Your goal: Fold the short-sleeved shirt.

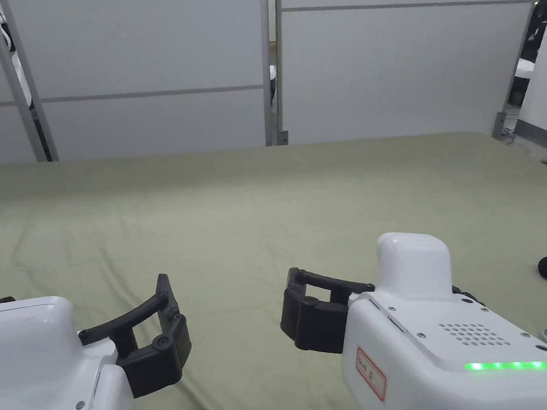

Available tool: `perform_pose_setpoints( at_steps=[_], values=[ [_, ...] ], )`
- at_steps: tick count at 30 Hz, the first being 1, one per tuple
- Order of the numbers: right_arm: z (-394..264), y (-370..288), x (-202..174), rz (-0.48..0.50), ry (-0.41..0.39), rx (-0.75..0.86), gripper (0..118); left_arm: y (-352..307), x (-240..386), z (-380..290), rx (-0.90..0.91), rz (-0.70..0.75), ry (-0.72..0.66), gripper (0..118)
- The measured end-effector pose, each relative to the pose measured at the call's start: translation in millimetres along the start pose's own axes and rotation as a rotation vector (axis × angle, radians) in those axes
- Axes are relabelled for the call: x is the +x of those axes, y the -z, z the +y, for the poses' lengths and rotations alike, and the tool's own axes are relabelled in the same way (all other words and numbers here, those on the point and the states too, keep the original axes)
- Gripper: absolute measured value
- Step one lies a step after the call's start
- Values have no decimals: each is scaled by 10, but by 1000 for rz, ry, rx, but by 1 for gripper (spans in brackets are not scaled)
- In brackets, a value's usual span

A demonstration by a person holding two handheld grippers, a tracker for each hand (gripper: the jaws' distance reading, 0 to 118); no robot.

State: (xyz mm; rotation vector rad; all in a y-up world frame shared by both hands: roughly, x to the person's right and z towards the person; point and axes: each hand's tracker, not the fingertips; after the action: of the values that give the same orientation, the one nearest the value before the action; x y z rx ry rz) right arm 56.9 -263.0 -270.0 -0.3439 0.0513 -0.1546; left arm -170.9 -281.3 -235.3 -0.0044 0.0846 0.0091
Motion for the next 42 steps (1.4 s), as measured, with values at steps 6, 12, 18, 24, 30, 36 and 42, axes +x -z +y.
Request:
perform_pose_setpoints(
  at_steps=[6,12,18,24,30,36,42],
  values=[
    [-120,-26,-86,-56,-35,52,118,-4,3,-16,-10,-3,-4,118],
    [-119,-8,-104,-35,-66,41,118,2,0,-51,-20,-1,-3,118],
    [-125,17,-90,-32,-60,32,118,10,-5,-68,-26,3,-7,118],
    [-137,55,-75,-30,-59,22,118,39,2,-95,-35,3,-7,118],
    [-155,116,-89,-28,-78,19,118,102,18,-134,-47,3,-7,118],
    [-156,258,-51,-26,-74,3,118,232,30,-185,-66,5,-7,118],
    [-150,504,-9,-26,-74,-19,118,450,38,-282,-98,8,-6,118]
  ],
)
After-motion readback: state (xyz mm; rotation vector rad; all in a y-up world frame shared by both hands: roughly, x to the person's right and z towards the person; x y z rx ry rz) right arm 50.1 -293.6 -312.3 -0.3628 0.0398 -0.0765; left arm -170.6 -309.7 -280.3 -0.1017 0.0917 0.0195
